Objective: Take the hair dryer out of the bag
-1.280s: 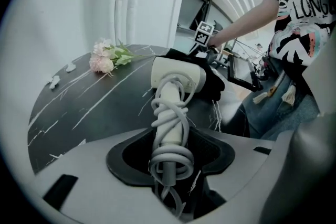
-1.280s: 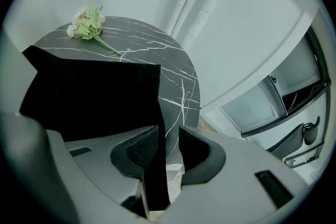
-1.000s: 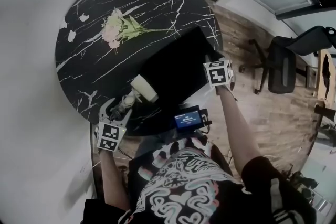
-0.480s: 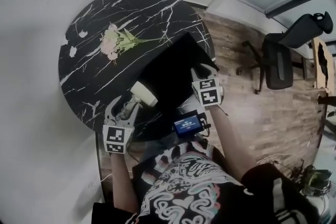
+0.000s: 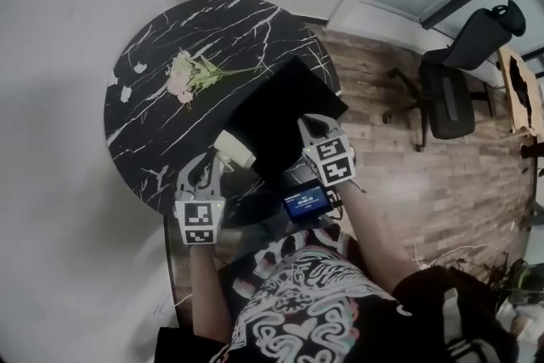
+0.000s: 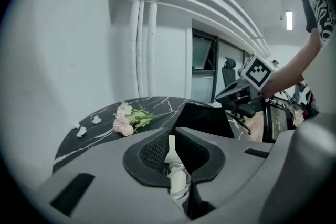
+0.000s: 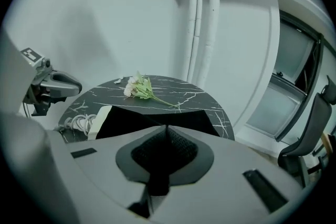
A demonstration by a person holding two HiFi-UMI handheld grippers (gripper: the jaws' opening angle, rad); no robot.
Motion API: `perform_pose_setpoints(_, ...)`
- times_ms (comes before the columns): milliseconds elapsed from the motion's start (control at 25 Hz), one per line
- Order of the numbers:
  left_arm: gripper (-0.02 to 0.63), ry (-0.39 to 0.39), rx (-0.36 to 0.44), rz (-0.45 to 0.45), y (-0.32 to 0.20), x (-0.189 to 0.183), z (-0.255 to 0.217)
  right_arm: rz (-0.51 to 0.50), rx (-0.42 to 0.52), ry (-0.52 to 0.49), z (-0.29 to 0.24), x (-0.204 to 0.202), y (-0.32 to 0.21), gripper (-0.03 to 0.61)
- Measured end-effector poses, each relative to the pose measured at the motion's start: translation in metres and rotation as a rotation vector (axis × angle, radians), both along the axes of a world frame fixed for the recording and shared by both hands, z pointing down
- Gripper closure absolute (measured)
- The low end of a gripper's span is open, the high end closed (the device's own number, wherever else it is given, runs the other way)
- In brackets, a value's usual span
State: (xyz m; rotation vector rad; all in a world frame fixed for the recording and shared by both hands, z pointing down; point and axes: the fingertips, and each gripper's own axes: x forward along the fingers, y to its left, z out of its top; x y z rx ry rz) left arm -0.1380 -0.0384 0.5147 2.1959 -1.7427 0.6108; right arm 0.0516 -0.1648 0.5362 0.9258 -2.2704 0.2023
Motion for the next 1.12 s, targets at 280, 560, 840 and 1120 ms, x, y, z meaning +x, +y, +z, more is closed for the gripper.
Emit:
perform_pose_setpoints(280, 0.575, -0.034, 0.060, 0.018, 0.001, 0.018, -0.027, 0.002, 0.094, -0.030, -0.044, 0.018, 0.009, 0.554)
perform_pose_setpoints(560, 0.584, -0.026, 0.090, -0.018, 0.000, 0.035, -0.053, 0.022, 0.122, -0.192, -0.097, 0.019, 0.043, 0.555)
perform_pose_setpoints(840, 0.586, 0.096, 0.214, -0.129, 0.017, 0.050, -0.109, -0.030, 0.123, -0.405, -0.148, 0.019, 0.082, 0.557)
perform_pose_setpoints(1120, 0.595, 0.103, 0.212, -0.247, 0.049, 0.071, -0.113, -0.048, 0.126, -0.431, -0.156, 0.045, 0.094, 0.560)
